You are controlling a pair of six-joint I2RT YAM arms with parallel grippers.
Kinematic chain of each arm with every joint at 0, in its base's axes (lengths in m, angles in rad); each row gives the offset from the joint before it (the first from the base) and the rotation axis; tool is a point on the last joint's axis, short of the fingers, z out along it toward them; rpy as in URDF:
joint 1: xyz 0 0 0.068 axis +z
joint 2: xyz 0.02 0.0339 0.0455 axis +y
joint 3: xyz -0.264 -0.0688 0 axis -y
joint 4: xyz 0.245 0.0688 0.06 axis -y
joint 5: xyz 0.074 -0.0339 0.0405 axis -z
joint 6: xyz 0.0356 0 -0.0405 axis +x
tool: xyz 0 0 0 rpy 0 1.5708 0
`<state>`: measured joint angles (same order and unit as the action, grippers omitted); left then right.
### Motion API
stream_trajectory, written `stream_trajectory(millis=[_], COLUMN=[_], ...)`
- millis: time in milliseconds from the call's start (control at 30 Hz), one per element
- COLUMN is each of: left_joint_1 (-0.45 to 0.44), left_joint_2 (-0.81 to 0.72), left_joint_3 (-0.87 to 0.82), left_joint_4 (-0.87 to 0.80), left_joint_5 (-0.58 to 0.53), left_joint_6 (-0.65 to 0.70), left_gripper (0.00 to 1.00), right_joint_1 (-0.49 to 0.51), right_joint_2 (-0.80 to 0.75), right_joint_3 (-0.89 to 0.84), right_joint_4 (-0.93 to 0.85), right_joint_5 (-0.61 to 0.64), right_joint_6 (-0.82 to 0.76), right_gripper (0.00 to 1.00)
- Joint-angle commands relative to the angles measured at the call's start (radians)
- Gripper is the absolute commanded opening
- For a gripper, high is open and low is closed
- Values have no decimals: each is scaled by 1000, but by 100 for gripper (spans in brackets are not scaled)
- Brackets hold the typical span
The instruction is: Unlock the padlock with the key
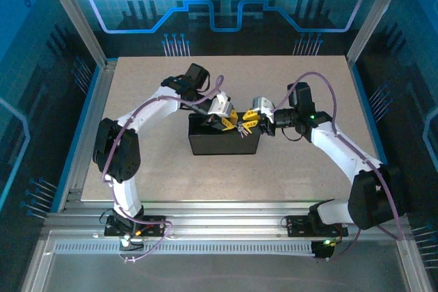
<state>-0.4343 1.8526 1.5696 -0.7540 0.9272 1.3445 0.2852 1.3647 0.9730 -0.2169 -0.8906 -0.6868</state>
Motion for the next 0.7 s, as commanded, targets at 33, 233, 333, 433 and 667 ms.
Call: stream_trajectory(millis=[33,233,333,433,667], left_joint_1=[11,11,10,8,-2], left_joint_2=[-23,-29,-29,-28,-31], left_joint_3=[0,0,2,4,4], left_joint_4=[13,14,15,14,14], left_joint_5=[92,96,101,111,109], left_joint_6=[22,24,24,27,31], left_gripper=[0,0,0,0,0], right_joint_1=[12,19,22,31,56], right_joint_2=[36,61,74,88,101], right_joint_3=[37,40,43,50,59], right_joint_4=[-86,-76,-49,-32,-3], right_joint_5=[-35,-19,-24,-24,-32], right_joint_6=[-54,-45,-26,-14,15], right_gripper=[28,28,26,23,12])
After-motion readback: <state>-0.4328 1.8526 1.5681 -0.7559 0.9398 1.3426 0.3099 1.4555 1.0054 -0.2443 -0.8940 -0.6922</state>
